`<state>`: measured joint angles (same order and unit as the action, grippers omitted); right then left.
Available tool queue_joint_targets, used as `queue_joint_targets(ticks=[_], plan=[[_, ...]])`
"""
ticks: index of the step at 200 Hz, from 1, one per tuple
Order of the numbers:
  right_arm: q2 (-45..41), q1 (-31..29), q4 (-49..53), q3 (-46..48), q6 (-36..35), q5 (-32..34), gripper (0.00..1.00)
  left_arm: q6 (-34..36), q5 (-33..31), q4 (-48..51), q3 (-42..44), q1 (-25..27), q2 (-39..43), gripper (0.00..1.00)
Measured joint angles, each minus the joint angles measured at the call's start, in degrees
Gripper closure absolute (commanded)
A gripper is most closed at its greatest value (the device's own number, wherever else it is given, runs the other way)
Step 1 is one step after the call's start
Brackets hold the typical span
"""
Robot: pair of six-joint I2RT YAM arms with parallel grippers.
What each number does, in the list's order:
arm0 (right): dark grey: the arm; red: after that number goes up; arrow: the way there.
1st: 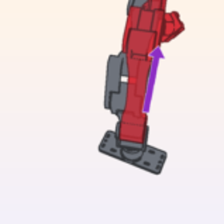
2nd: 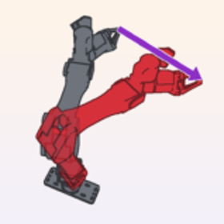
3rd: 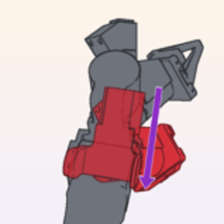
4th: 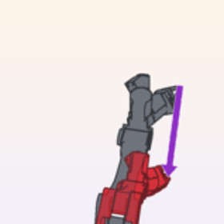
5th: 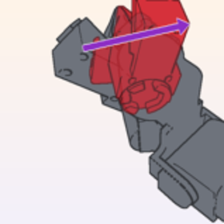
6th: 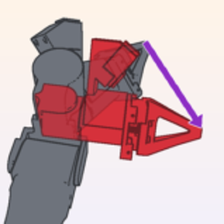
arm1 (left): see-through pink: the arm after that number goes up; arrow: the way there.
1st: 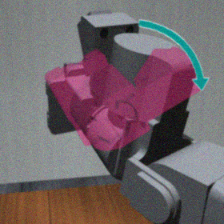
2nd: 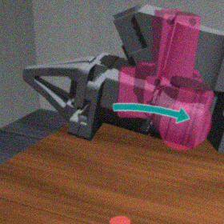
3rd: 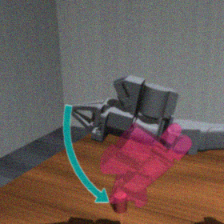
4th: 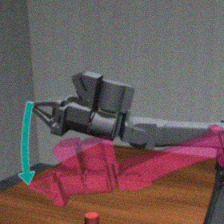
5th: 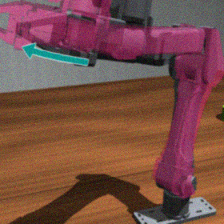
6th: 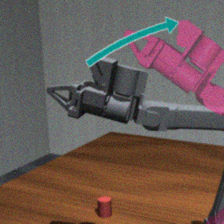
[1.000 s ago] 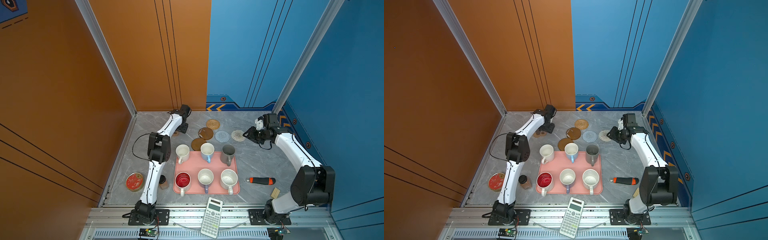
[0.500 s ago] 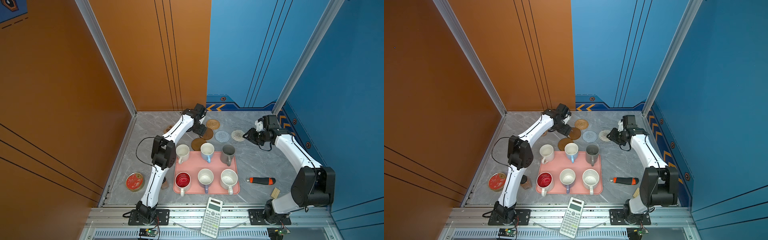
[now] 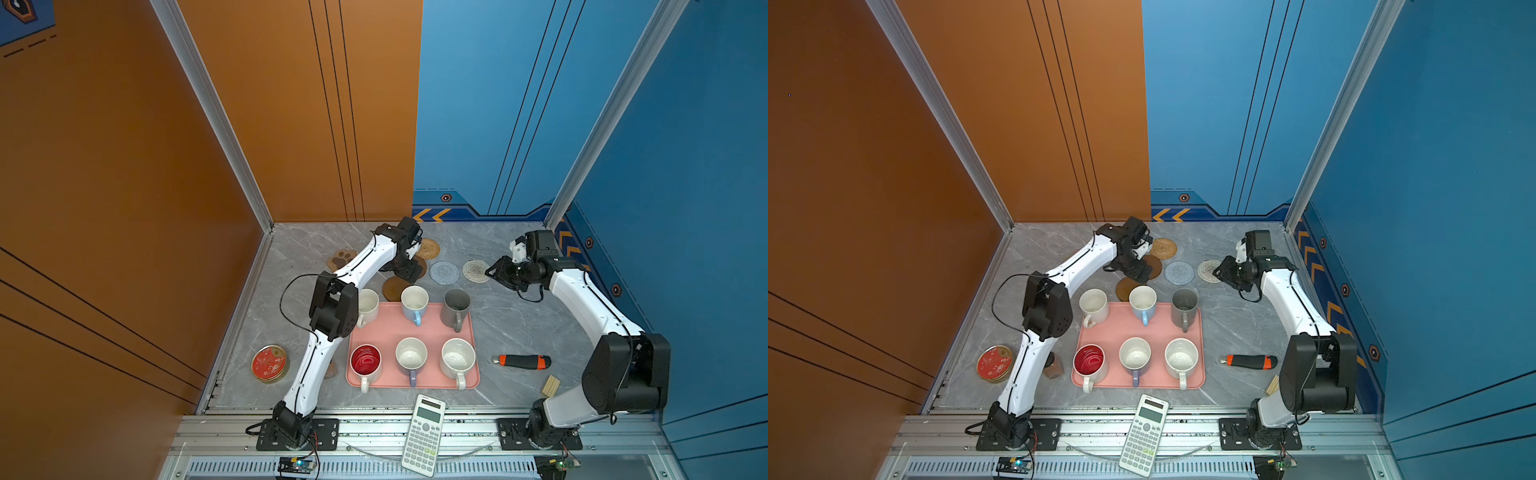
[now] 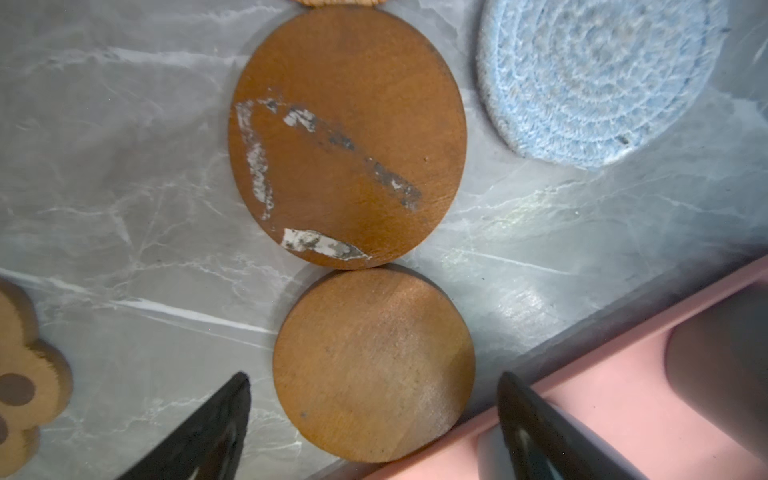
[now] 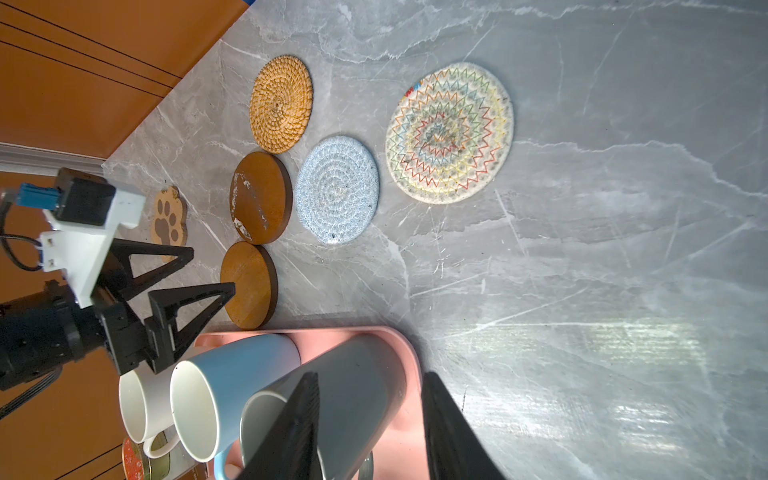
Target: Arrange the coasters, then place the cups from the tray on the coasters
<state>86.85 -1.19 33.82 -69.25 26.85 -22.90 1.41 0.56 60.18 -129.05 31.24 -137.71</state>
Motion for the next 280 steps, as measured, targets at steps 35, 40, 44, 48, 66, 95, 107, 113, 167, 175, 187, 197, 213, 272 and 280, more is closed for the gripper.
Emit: queue_joint_targets(ticks=[35,40,44,48,66,95,107,113,167,175,187,197,213,272,280], plan=[[0.0,0.0,-0.5,0.02,0.0,-0.52,0.6,-0.13,0.0,-0.04,0.63,1.09,-0.76,0.04],[0.0,0.0,-0.57,0.02,0.0,-0.63,0.6,-0.15,-0.02,-0.04,0.72,1.14,-0.81,0.04],[0.0,0.0,-0.72,0.09,0.0,-0.72,0.6,-0.2,-0.02,-0.02,0.79,1.2,-0.85,0.03],[0.0,0.0,-0.9,0.17,0.0,-0.83,0.6,-0.28,-0.02,0.02,0.81,1.25,-0.87,0.03],[0.0,-0.04,-1.31,0.5,0.0,-0.85,0.6,-0.59,-0.04,0.04,0.81,1.4,-1.2,0.03],[0.02,-0.04,-1.44,0.61,0.0,-0.85,0.6,-1.01,-0.07,0.07,0.81,1.44,-2.19,0.03],[0.02,-0.04,-1.44,0.61,0.0,-0.85,0.6,-1.01,-0.09,0.04,0.81,1.44,-2.73,0.03],[0.02,-0.04,-1.44,0.61,0.0,-0.85,0.6,-1.03,-0.09,0.04,0.81,1.44,-3.08,0.03],[0.04,-0.04,-1.46,0.61,0.0,-0.87,0.6,-1.22,-1.2,0.0,0.57,1.44,-4.28,0.04],[0.04,-0.04,-1.46,0.61,0.0,-0.87,0.6,-1.22,-1.6,0.0,0.57,1.44,-4.28,0.05],[0.04,-0.04,-1.46,0.61,0.0,-0.87,0.6,-1.2,-2.32,0.0,0.57,1.44,-4.39,0.05],[0.04,-0.04,-1.46,0.61,0.0,-0.85,0.6,-1.18,-3.32,-0.02,0.57,1.44,-4.5,0.05],[0.04,-0.04,-1.46,0.61,0.0,-0.85,0.6,-1.16,-4.46,-0.13,0.74,1.44,-4.52,0.06],[0.04,-0.04,-1.46,0.61,0.02,-0.87,0.6,-0.76,-8.15,-0.17,0.76,0.63,-5.03,0.08],[0.04,-0.04,-1.46,0.61,0.02,-0.87,0.6,-0.76,-8.24,-0.17,0.74,0.37,-5.05,0.08]])
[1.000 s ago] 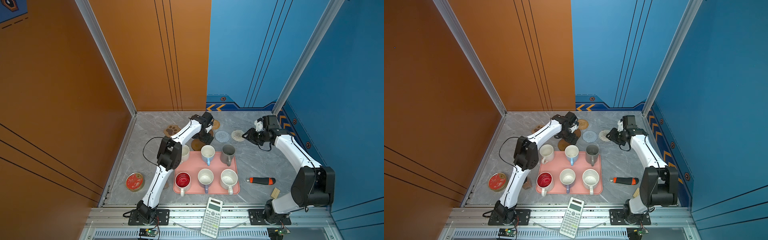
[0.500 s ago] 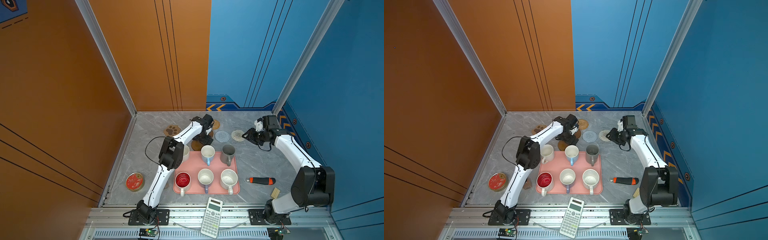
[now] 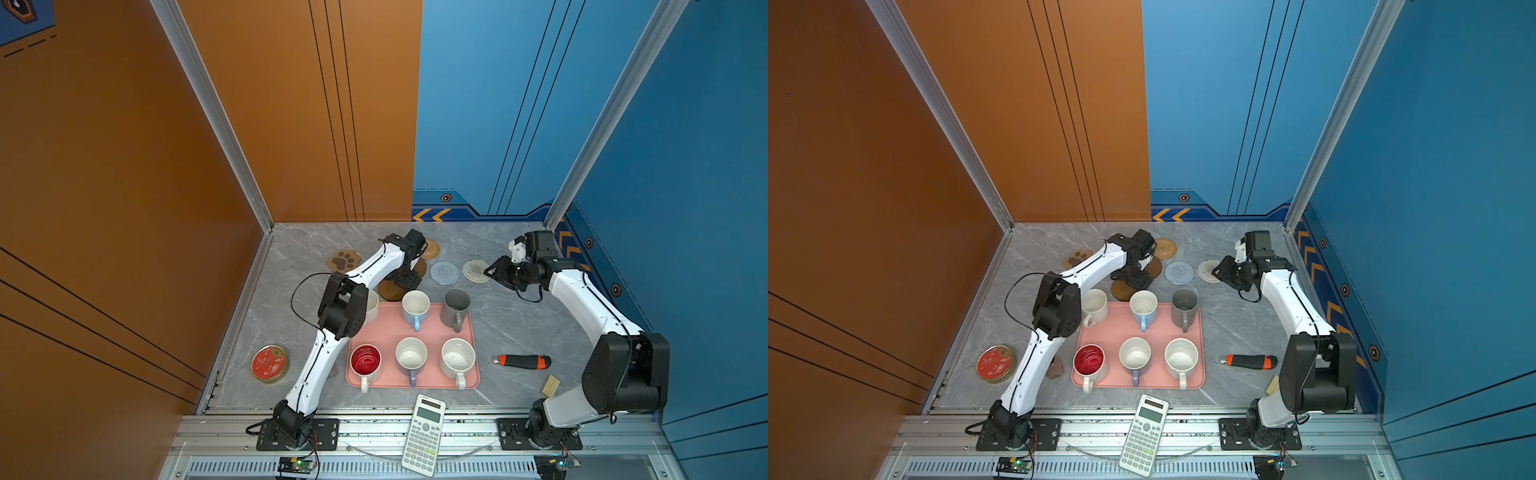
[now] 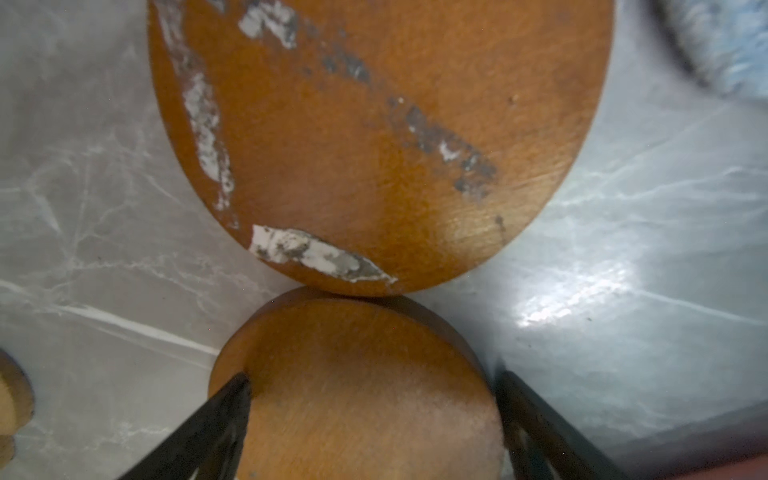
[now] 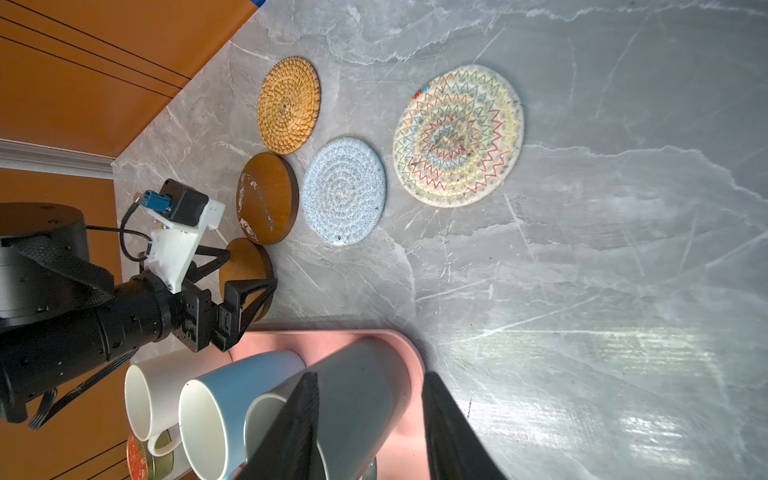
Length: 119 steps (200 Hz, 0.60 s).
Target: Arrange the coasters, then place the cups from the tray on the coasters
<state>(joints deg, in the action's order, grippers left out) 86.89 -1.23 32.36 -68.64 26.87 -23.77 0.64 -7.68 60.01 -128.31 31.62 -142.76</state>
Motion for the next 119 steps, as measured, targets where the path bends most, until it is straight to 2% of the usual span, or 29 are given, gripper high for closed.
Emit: queue_joint_targets(ticks=[119], plan=[[0.0,0.0,0.0,0.02,0.17,0.0,0.6,0.0,-5.27,-0.2,-6.71,-5.14,-3.8,0.09]])
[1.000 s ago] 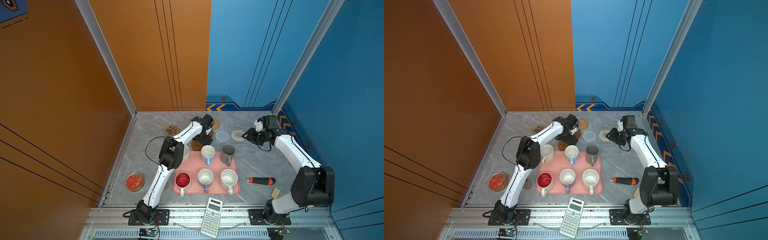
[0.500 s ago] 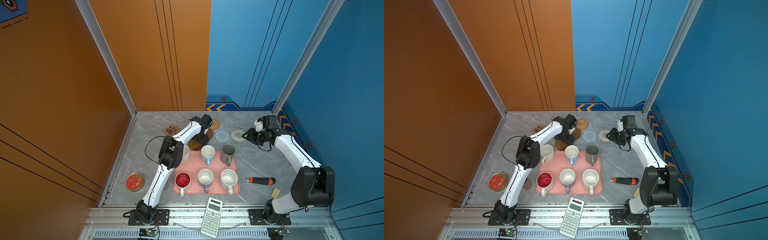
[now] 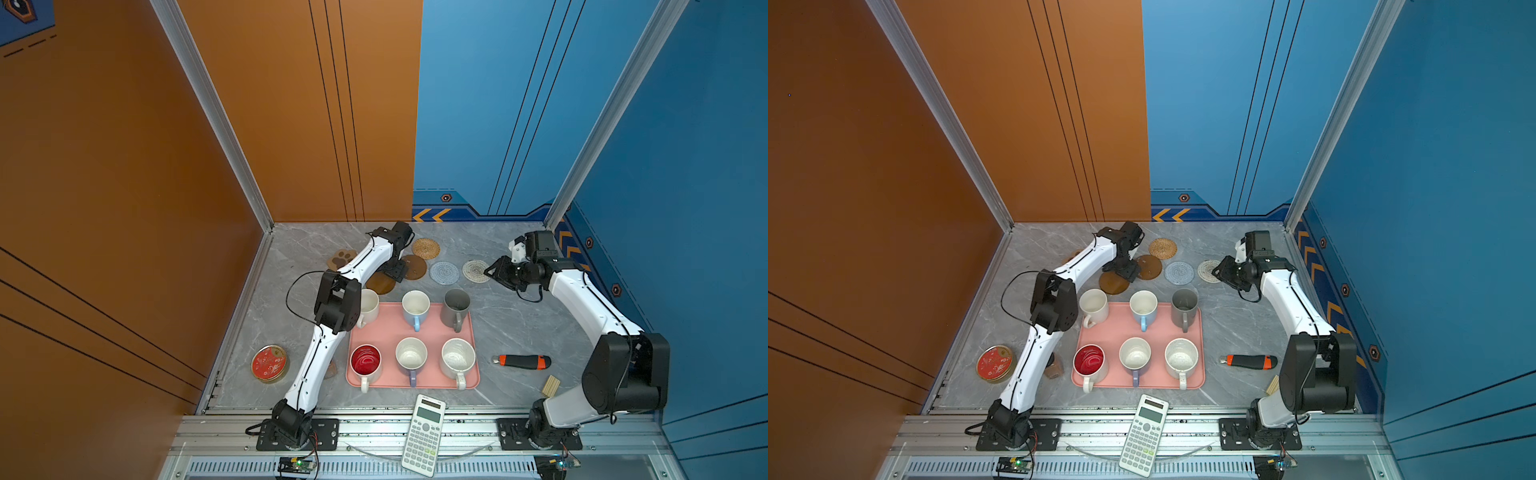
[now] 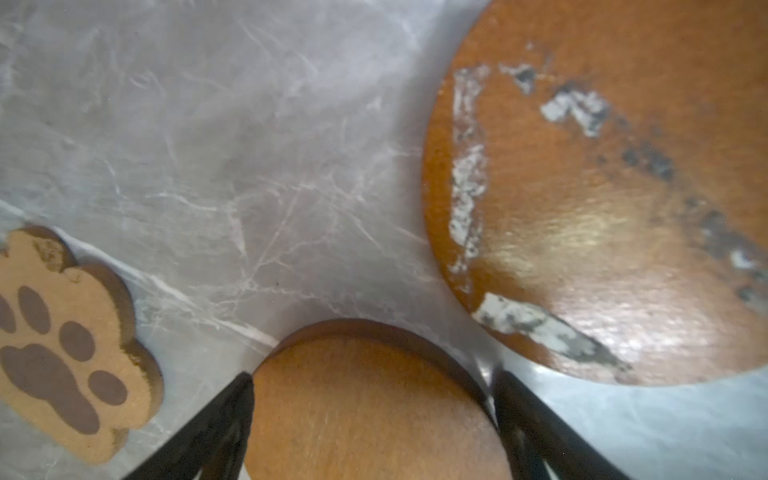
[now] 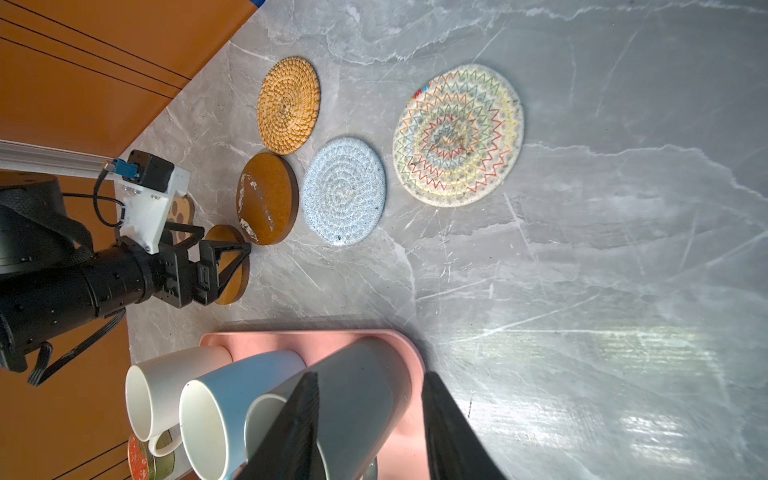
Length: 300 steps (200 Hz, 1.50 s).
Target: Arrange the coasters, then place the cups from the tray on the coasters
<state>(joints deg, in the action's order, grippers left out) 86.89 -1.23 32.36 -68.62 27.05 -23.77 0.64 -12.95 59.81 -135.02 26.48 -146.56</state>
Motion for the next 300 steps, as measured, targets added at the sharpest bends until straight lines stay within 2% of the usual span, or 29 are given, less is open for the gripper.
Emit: queue_joint_targets(ticks=[107,189,235,300], plan=[[0.0,0.0,0.0,0.0,0.22,-0.17,0.6,-0.33,-0.48,0.37,-3.63,-1.66,-1.11,0.05],[0.07,-0.09,-0.44,0.0,0.22,-0.44,0.6,1.57,3.43,0.83,7.67,-1.29,10.25,0.04],[0.35,-0.44,-0.79,0.02,0.22,-0.63,0.6,2.25,4.9,1.05,12.35,-1.18,10.71,0.03],[0.37,-0.7,-1.07,0.09,0.22,-0.63,0.6,2.99,5.55,1.18,14.27,-0.92,10.71,0.02]])
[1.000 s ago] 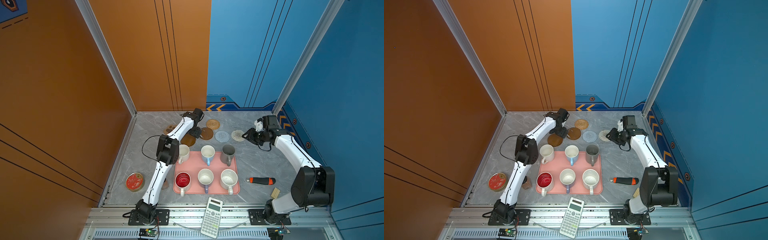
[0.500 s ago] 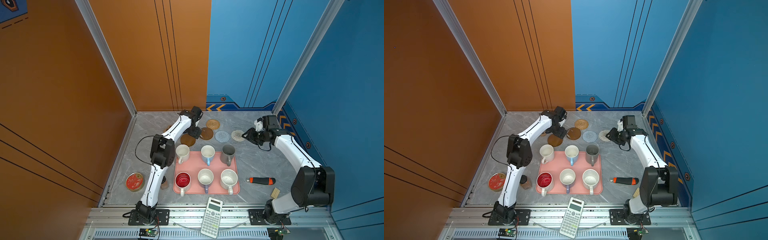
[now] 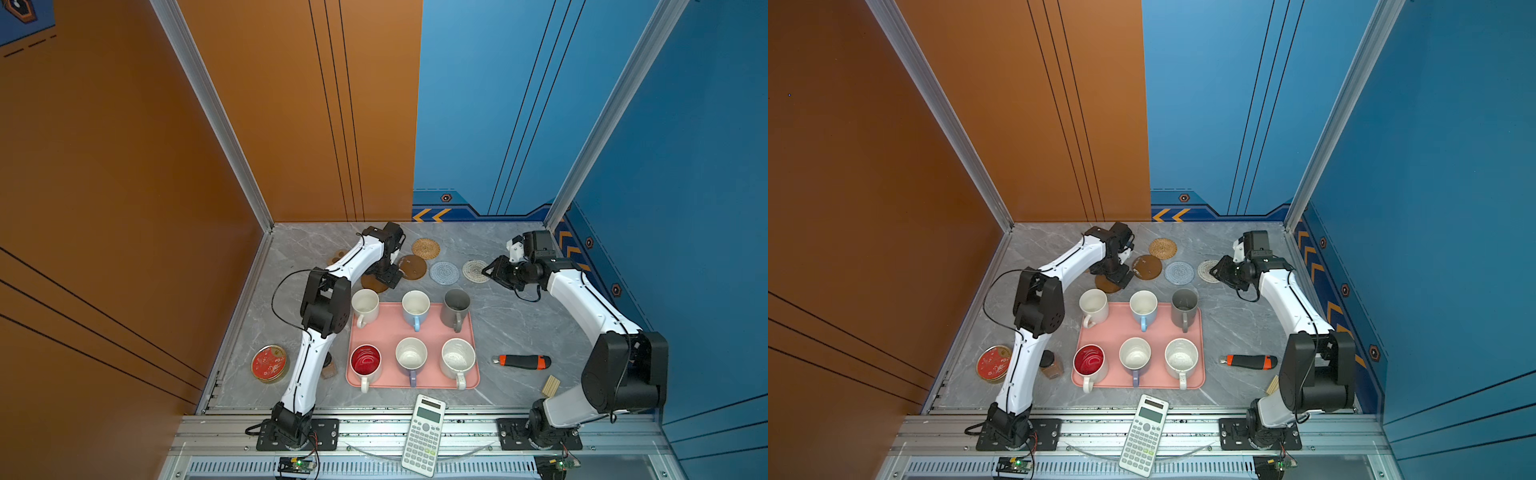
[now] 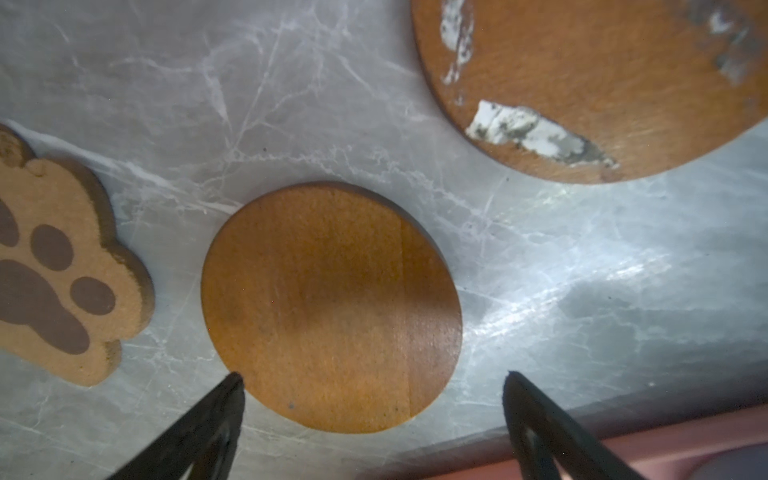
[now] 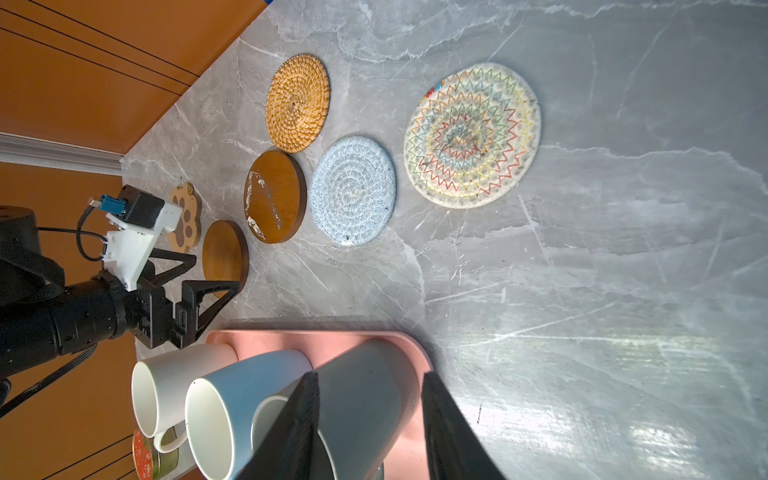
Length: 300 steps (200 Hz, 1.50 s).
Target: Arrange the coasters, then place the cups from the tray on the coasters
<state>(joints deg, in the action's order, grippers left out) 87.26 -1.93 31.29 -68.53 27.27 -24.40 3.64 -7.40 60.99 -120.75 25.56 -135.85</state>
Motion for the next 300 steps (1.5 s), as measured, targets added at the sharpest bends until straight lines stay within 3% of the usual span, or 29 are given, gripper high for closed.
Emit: queue_joint_targets(ticks=[125,230,256,300], plan=[[0.5,0.0,-0.44,0.09,0.22,0.0,0.61,0.02,-1.2,0.11,0.66,-0.48,-0.68,0.0],[0.5,-0.35,-0.44,0.76,1.07,0.02,0.61,0.07,-0.9,0.17,-5.77,-2.8,-5.64,0.13],[0.5,-0.44,-0.44,0.76,1.29,0.02,0.61,0.5,-0.98,0.17,-8.92,-3.1,-7.48,0.29],[0.5,-0.44,-0.44,0.76,1.4,0.02,0.61,0.22,-0.98,0.09,-14.51,-4.07,-10.67,0.34]])
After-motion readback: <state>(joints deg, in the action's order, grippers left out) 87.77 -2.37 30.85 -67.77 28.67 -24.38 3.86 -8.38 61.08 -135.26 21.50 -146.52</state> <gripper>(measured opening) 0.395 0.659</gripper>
